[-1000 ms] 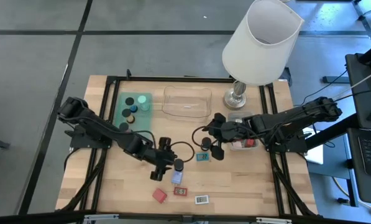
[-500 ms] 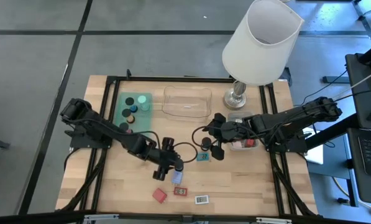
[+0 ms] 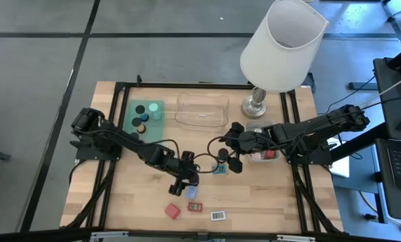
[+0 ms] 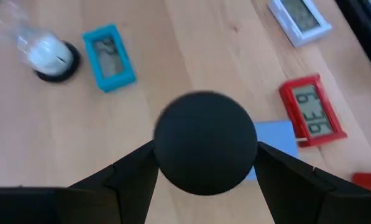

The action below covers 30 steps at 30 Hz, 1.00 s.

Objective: Pick & Place Office items
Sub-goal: Put the black and blue hourglass into the green bin

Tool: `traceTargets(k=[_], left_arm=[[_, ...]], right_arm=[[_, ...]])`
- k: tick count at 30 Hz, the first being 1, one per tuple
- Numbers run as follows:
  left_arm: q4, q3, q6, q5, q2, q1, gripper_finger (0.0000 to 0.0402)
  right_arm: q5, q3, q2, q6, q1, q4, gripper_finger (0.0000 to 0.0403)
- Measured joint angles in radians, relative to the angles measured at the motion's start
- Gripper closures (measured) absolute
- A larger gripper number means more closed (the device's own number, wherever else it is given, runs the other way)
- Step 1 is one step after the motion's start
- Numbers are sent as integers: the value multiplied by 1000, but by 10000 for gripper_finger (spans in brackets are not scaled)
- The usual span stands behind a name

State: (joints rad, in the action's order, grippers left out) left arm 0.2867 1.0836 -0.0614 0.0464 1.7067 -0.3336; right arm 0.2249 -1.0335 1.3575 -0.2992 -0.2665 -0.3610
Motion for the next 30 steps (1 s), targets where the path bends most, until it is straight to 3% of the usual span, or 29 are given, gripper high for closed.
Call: traceTargets(k=[18, 30], left_arm=[[-55, 0, 91, -15, -3, 29, 152], [-52, 0, 50, -10, -3, 29, 188]], right_arm=[[-5, 0, 0, 8, 0, -15, 53], [-5, 0, 0, 7, 0, -15, 53]])
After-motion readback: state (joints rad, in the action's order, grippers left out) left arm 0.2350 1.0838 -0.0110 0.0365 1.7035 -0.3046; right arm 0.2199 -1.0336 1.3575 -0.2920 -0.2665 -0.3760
